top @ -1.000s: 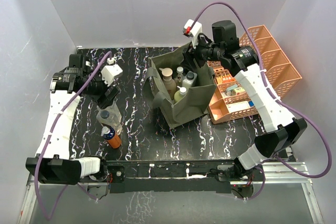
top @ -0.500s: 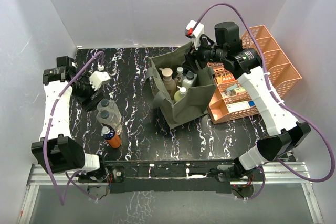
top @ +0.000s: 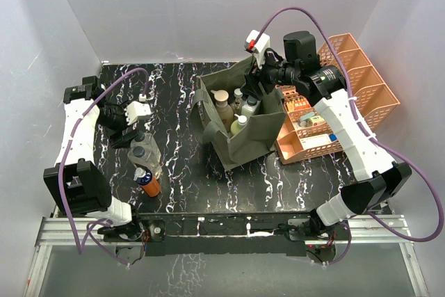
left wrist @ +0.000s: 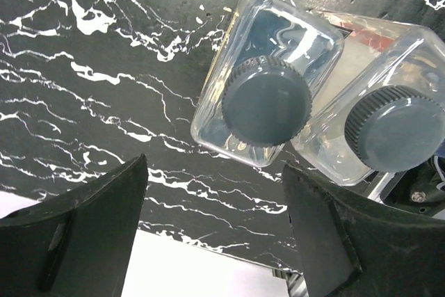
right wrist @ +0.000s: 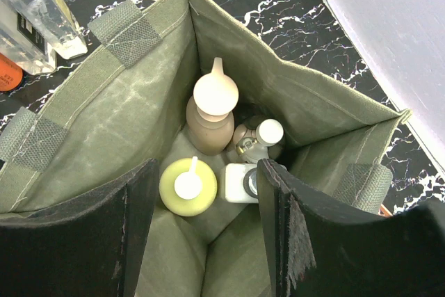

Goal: Place the personal care products into the canvas bag
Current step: Pick up the care product from the center of the board.

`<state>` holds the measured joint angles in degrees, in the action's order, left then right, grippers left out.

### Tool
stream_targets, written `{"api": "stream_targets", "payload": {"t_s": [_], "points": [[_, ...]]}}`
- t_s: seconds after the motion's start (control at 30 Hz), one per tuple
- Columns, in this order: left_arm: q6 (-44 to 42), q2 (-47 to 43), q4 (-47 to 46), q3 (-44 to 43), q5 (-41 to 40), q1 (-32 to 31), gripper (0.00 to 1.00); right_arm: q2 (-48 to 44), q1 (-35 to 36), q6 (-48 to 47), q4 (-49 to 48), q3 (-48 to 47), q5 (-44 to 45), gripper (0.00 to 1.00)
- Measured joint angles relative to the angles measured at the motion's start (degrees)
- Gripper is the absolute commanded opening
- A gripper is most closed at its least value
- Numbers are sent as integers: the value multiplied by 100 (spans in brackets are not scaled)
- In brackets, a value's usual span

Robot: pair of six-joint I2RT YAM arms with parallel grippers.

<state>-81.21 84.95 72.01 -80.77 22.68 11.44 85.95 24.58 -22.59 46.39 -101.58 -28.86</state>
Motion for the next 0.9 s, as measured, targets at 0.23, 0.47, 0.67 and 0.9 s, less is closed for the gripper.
{"api": "stream_targets", "payload": {"t_s": [0.23, 0.47, 0.67, 0.9], "points": [[-592, -31, -9, 254, 192, -33, 75, 0, 0, 2, 0, 4, -2, 61], [-1130, -39, -17, 376, 223, -61, 70, 0, 0, 4, 0, 13, -4, 61], [-1451, -39, -11, 396, 223, -164, 64, 0, 0, 4, 0, 17, -7, 61], [-1694, -37, -15, 396, 223, -313, 56, 0, 0, 4, 0, 24, -9, 62]]}}
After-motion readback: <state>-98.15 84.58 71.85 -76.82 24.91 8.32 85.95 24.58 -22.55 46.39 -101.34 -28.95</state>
